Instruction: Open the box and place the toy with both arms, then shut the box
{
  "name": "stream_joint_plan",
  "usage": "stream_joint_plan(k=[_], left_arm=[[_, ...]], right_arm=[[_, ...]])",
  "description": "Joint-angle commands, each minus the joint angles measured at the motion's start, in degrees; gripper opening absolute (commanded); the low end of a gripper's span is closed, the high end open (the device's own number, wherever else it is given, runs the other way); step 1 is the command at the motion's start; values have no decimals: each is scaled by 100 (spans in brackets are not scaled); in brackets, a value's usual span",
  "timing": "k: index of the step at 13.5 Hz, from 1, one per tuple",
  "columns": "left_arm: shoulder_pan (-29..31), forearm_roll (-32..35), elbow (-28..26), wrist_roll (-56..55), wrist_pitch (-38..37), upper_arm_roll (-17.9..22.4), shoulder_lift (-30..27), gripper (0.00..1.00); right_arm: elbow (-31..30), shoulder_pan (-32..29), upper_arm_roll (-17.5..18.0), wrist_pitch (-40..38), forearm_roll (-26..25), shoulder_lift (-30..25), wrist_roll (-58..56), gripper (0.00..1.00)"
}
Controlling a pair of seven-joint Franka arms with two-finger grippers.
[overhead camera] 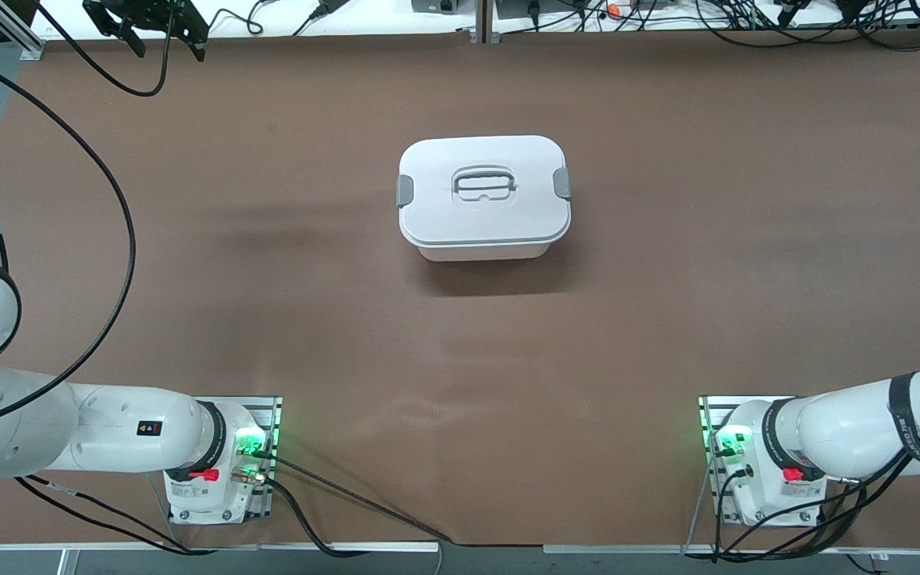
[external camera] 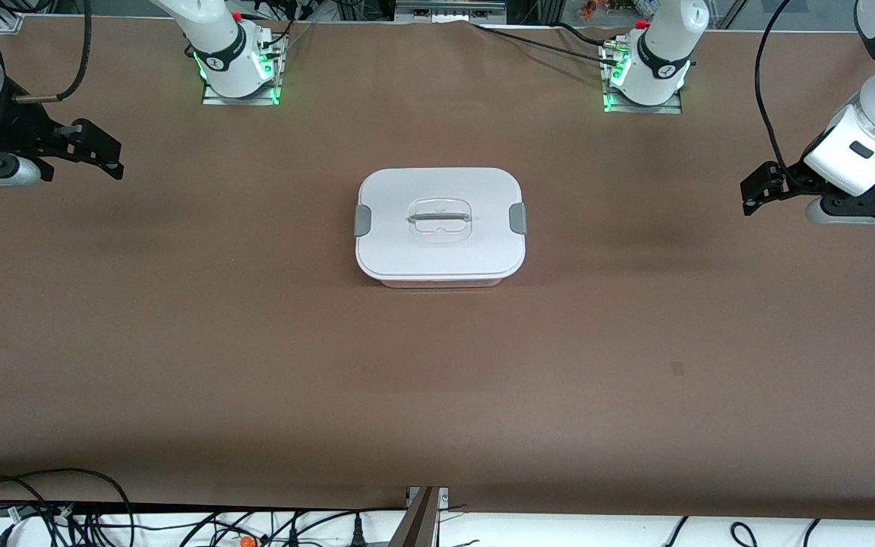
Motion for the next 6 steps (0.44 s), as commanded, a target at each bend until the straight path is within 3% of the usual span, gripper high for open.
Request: stream_joint_plan(k=[1,6], left_arm=[[-53,-111,349,-42,-228,9,159,100],[-133,-146,464,28,-254,-87,195,100]], right_arm=[[87,-18,36,-65,-40,19,72,100],[87,-18,45,-65,-40,10,72,100]])
